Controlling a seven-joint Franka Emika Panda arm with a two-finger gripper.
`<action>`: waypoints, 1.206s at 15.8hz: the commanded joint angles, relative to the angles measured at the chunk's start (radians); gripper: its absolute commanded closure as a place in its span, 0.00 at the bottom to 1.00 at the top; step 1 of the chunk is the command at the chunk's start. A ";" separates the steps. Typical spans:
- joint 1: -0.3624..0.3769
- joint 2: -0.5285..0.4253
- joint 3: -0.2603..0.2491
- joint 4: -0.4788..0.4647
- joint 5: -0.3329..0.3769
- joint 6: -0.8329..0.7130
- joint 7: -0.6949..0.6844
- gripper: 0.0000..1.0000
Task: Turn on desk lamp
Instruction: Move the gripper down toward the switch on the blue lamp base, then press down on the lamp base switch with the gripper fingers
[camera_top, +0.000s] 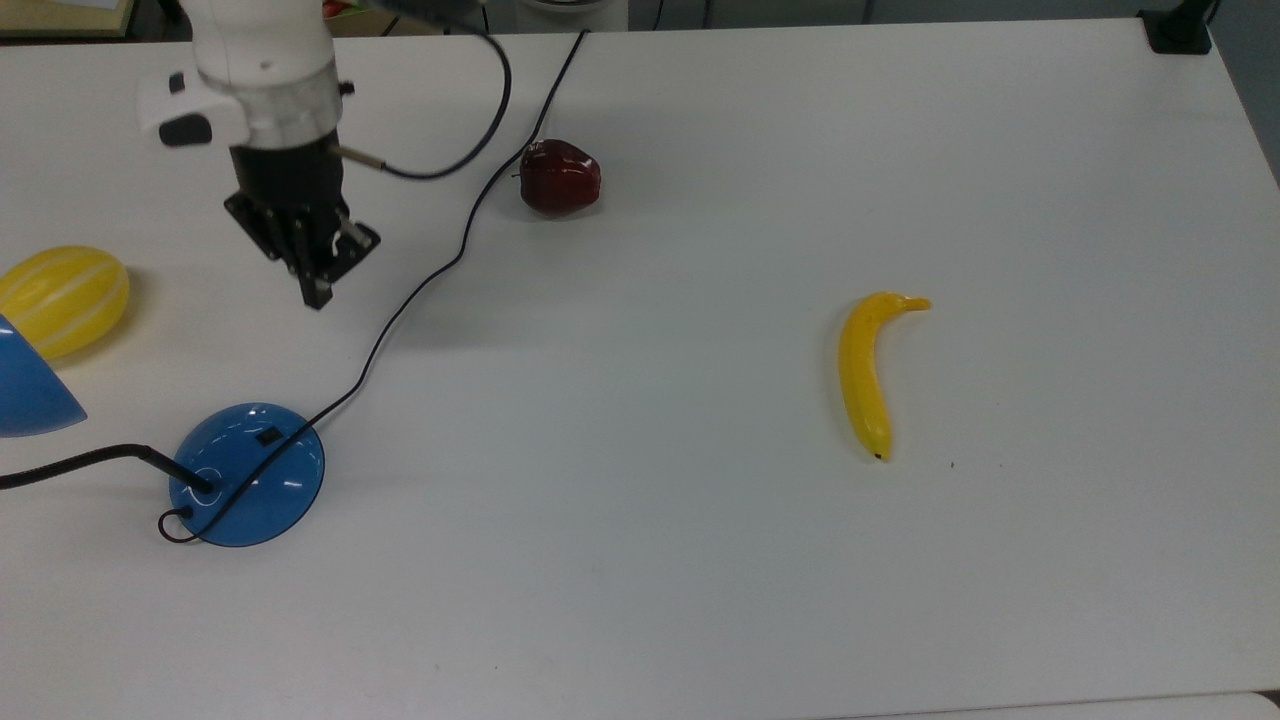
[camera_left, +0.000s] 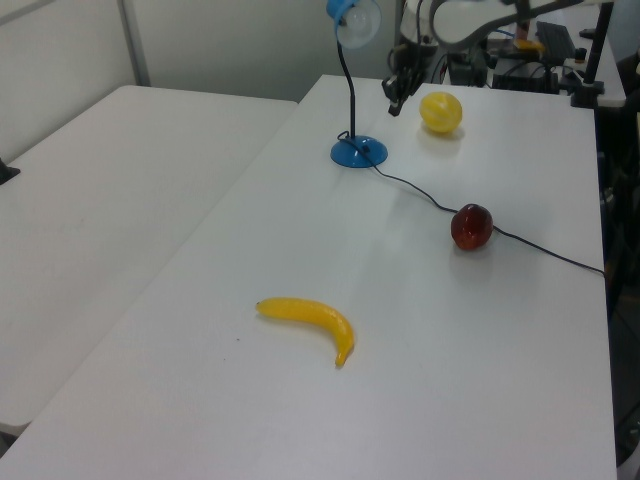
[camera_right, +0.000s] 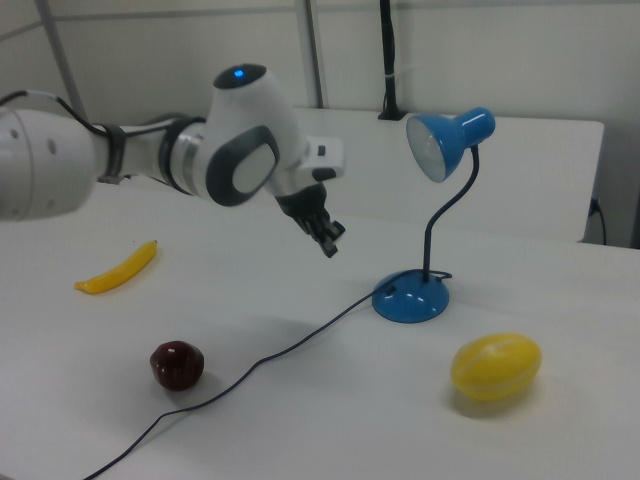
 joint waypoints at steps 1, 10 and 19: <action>-0.021 0.114 -0.002 0.098 0.007 0.058 0.025 1.00; -0.068 0.286 -0.002 0.229 0.003 0.173 0.039 1.00; -0.071 0.346 -0.004 0.249 -0.028 0.176 0.041 1.00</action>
